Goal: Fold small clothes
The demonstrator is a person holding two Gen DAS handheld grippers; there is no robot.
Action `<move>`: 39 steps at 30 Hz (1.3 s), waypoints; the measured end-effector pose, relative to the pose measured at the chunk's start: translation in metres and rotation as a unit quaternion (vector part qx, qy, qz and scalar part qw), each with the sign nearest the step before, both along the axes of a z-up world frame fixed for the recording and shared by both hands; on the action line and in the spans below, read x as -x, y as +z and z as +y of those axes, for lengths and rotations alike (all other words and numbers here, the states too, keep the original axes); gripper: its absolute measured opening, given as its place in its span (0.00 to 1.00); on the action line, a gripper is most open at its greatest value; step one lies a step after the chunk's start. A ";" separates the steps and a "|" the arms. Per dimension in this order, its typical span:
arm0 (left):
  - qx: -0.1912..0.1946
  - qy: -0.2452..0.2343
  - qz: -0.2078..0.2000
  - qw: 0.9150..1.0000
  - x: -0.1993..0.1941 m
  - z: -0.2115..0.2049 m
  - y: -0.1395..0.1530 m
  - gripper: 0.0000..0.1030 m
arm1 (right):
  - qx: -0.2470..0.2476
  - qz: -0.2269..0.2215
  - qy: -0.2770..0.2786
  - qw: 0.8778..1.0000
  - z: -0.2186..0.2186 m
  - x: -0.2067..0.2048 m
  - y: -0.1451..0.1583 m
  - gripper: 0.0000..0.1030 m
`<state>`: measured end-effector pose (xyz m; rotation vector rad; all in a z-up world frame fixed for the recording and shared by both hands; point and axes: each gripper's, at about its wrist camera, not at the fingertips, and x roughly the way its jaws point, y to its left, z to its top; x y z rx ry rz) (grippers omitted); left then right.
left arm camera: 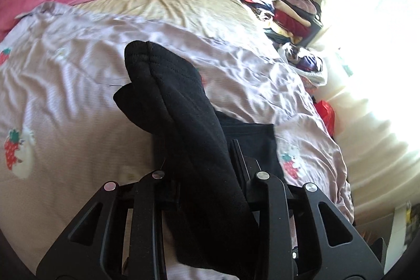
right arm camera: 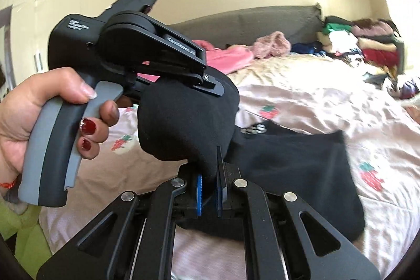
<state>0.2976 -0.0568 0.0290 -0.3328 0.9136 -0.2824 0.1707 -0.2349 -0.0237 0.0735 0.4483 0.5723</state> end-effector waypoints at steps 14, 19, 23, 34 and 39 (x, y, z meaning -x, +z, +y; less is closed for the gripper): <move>0.052 -0.079 -0.039 0.995 0.018 -0.043 -0.029 0.69 | -0.071 0.152 -0.087 0.982 -0.085 -0.017 -0.071 0.07; -0.059 -0.024 -0.028 0.998 0.031 -0.016 -0.038 0.67 | -0.085 0.183 -0.078 0.976 -0.097 -0.012 -0.068 0.24; -0.107 -0.034 -0.021 0.993 0.038 -0.017 -0.063 0.67 | -0.126 0.174 -0.097 0.972 -0.121 -0.001 -0.043 0.57; -0.114 -0.045 -0.047 0.991 0.067 -0.018 -0.064 0.68 | -0.095 0.274 -0.111 0.951 -0.113 -0.110 -0.037 0.74; -0.115 -0.048 -0.046 0.991 0.070 -0.019 -0.061 0.68 | -0.076 0.288 -0.081 0.951 -0.103 -0.130 -0.047 0.32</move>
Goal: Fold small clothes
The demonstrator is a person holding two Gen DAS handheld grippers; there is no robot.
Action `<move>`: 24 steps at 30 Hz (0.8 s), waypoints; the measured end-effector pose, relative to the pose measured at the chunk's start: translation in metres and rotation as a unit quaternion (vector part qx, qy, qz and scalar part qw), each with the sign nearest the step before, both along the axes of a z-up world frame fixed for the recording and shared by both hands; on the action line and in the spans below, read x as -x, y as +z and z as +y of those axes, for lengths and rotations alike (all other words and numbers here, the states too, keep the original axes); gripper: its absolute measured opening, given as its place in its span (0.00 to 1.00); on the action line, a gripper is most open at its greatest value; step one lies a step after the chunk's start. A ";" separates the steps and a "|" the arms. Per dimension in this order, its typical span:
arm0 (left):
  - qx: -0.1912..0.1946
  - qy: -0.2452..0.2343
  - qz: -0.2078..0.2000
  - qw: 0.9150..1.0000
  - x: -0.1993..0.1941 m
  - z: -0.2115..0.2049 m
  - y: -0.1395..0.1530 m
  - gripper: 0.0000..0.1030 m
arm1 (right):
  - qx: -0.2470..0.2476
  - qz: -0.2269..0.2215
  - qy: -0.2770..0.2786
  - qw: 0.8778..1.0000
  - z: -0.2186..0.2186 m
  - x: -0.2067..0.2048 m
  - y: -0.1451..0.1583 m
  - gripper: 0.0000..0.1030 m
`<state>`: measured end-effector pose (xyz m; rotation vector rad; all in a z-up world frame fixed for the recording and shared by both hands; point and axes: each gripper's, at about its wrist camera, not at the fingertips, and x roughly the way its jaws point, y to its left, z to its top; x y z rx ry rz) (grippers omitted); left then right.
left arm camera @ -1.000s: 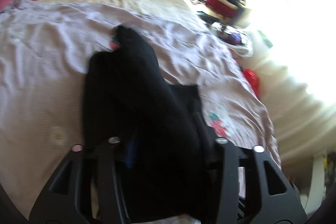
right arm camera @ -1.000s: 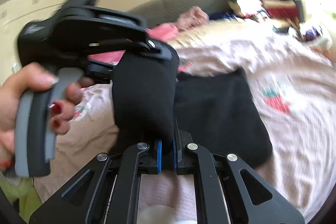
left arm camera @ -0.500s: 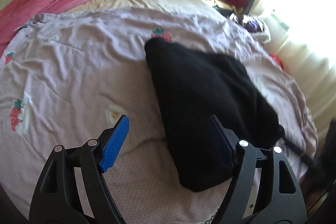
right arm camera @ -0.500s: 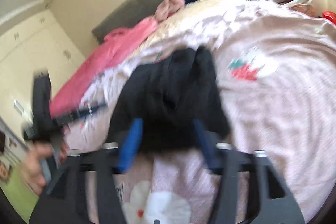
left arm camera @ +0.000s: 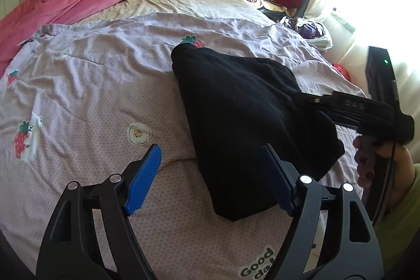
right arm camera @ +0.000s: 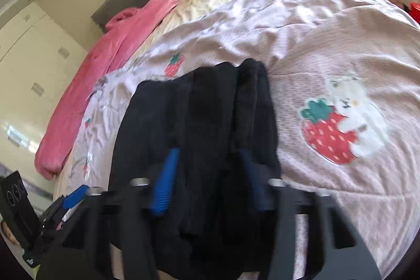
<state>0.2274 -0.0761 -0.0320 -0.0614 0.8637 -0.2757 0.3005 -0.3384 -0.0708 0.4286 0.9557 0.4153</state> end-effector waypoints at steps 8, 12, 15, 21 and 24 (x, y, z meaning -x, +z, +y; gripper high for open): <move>0.008 0.000 0.003 1.000 -0.001 -0.002 0.001 0.68 | 0.090 -0.099 0.046 0.990 0.012 0.011 0.037 0.13; 0.004 0.001 0.005 1.000 -0.002 -0.005 -0.002 0.68 | 0.126 -0.121 0.034 0.984 0.002 0.016 0.044 0.13; 0.000 0.000 0.010 1.000 -0.003 -0.007 -0.006 0.68 | 0.133 -0.091 0.024 0.987 -0.006 0.008 0.022 0.14; -0.010 -0.012 0.020 1.000 -0.003 -0.015 -0.016 0.69 | 0.122 -0.088 0.009 0.989 -0.012 0.019 0.008 0.34; -0.018 -0.017 0.022 0.999 -0.004 -0.019 -0.021 0.69 | 0.108 -0.102 -0.011 0.989 -0.024 0.038 0.021 0.39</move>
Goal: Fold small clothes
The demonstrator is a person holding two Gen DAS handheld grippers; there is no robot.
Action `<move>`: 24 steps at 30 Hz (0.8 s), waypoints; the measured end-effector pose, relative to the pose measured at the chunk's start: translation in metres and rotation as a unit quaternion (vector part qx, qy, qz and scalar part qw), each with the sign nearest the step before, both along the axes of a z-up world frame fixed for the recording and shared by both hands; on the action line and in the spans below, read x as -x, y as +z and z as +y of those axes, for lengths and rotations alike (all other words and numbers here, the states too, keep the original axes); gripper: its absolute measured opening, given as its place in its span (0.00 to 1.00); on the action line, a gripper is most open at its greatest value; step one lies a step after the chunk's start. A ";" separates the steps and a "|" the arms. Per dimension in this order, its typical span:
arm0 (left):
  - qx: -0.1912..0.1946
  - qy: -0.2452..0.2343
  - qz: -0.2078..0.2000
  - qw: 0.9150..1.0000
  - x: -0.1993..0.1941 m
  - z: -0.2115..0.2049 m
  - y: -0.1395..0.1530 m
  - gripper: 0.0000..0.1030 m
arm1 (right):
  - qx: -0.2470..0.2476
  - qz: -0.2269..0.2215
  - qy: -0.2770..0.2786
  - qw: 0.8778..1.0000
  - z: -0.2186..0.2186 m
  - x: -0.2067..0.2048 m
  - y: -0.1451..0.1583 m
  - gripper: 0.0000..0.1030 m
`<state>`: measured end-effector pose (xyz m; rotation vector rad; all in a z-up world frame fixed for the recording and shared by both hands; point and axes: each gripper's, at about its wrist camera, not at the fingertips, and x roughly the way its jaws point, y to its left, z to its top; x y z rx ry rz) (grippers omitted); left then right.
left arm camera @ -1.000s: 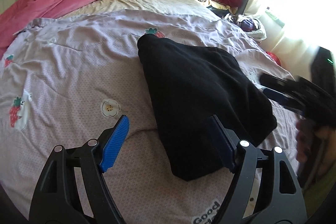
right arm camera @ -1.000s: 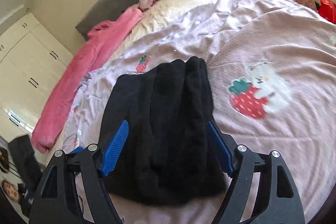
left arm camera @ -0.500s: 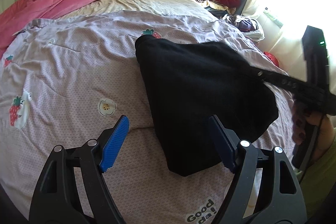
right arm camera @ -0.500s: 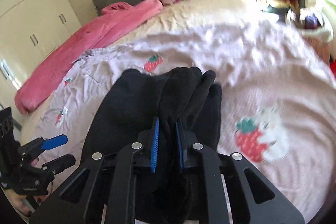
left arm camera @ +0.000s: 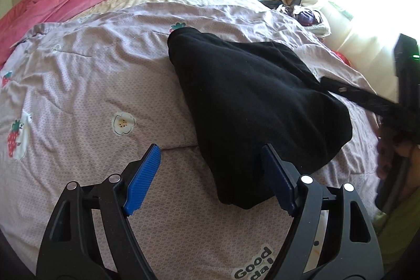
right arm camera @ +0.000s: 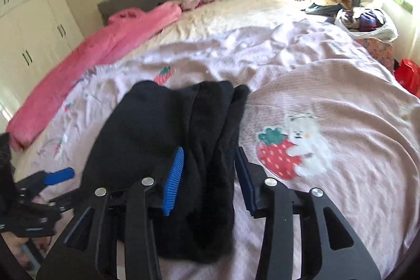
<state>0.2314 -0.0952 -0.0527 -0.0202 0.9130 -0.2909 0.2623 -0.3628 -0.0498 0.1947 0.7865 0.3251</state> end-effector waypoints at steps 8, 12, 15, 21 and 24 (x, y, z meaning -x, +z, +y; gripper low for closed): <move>0.008 0.004 -0.002 1.000 0.005 0.006 0.003 0.70 | 0.043 0.046 0.013 0.998 0.015 0.013 -0.022 0.42; 0.007 0.006 -0.003 1.000 0.010 0.009 0.006 0.70 | 0.051 0.047 0.003 0.998 0.020 0.016 -0.023 0.46; 0.009 0.008 -0.004 1.000 0.013 0.012 0.008 0.71 | 0.053 0.021 0.003 0.998 0.021 0.029 -0.007 0.55; 0.016 0.011 -0.006 1.000 0.017 0.014 0.015 0.75 | 0.053 -0.026 -0.011 0.998 0.020 0.053 0.022 0.79; 0.018 0.013 -0.012 1.000 0.021 0.016 0.018 0.82 | 0.050 -0.043 -0.015 0.998 0.020 0.062 0.034 0.86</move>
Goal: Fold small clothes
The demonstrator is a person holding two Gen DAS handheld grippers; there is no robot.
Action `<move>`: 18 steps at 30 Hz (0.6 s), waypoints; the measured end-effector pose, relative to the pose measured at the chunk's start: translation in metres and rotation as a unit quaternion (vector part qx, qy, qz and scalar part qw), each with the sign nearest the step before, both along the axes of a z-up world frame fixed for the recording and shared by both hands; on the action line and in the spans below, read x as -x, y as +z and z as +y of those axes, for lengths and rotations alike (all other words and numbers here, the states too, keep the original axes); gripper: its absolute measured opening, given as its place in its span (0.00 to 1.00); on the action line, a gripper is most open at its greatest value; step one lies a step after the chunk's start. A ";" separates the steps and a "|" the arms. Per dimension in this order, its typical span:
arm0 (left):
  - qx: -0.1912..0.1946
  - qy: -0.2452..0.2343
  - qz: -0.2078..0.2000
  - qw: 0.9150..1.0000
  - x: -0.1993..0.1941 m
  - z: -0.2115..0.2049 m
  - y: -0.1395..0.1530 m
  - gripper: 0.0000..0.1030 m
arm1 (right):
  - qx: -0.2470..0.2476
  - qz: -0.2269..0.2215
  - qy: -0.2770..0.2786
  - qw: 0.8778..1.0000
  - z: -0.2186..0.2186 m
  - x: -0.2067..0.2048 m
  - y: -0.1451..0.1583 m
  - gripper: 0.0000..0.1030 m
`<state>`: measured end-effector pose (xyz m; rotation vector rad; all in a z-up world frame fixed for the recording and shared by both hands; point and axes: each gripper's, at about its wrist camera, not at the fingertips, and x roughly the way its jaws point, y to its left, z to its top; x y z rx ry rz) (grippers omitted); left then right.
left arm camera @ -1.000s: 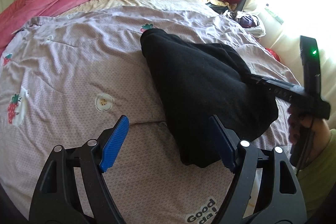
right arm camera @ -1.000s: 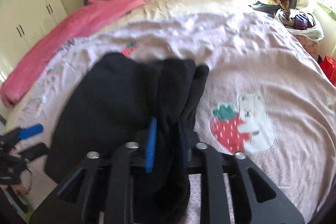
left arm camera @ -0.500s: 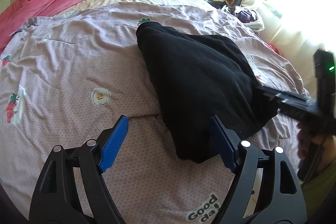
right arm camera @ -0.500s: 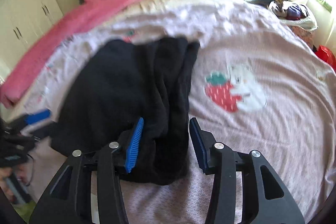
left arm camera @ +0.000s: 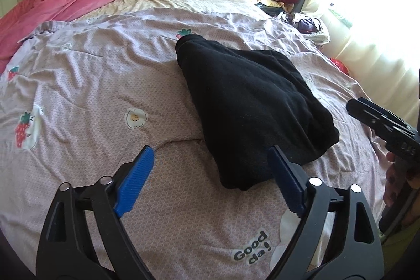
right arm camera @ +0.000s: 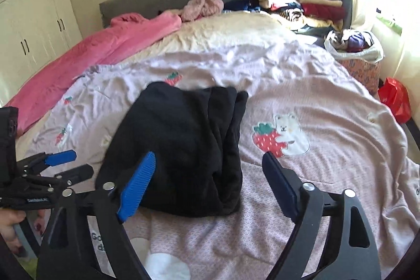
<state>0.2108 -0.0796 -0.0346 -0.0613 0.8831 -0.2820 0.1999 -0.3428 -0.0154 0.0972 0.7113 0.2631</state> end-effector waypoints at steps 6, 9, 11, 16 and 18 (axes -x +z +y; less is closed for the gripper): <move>0.001 0.008 -0.010 1.000 0.008 0.007 0.013 0.91 | 0.004 -0.028 -0.009 1.000 0.002 0.015 0.019 0.95; 0.001 0.011 -0.016 1.000 0.015 0.011 0.020 0.91 | 0.009 -0.041 -0.013 0.999 0.005 0.024 0.026 0.96; 0.001 0.013 -0.021 1.000 0.019 0.014 0.024 0.91 | 0.010 -0.046 -0.015 0.999 0.006 0.030 0.028 0.96; 0.003 0.016 -0.029 0.999 0.031 0.023 0.035 0.91 | 0.016 -0.054 -0.016 0.998 0.011 0.040 0.035 0.96; 0.002 0.016 -0.035 0.999 0.037 0.027 0.039 0.91 | 0.017 -0.060 -0.016 0.998 0.014 0.046 0.038 0.96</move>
